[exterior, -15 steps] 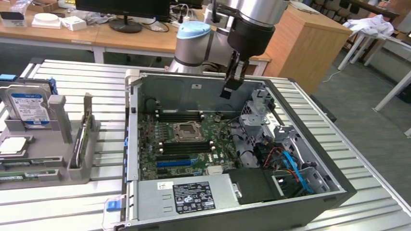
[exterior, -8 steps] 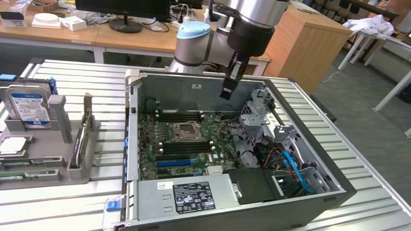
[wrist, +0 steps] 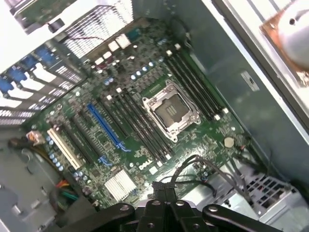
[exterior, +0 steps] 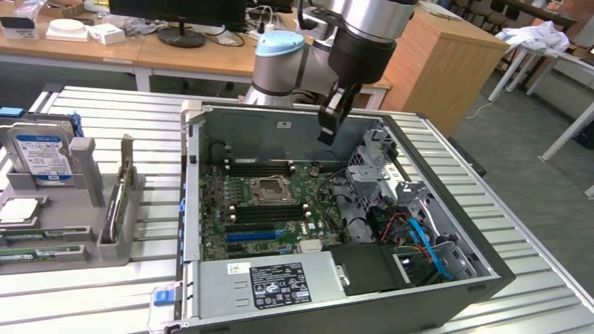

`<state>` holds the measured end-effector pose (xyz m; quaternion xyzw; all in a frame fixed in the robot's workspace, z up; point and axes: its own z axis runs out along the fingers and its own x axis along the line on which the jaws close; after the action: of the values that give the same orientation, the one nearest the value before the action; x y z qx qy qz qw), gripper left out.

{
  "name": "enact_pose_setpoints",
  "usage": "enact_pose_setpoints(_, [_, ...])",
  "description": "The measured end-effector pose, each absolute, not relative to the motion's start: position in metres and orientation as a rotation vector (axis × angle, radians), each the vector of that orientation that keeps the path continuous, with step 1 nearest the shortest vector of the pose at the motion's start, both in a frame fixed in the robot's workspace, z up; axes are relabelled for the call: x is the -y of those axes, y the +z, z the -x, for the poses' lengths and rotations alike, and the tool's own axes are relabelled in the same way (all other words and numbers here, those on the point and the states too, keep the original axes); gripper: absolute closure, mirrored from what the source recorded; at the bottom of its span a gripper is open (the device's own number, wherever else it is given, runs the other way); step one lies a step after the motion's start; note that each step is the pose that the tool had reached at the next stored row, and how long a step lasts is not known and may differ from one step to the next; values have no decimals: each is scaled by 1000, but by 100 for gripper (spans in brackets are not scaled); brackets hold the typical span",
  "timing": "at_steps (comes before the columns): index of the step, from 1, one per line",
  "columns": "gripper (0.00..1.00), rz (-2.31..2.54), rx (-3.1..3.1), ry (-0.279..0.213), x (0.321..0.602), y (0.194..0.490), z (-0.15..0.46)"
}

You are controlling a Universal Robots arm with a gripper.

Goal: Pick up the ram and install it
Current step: 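Pick up the ram and move it above insertion slot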

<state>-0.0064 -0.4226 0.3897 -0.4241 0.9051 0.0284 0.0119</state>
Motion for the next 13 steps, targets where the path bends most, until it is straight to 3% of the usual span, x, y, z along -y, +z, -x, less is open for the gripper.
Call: enact_pose_setpoints(13, [90, 978, -2952, 83, 423, 387, 6])
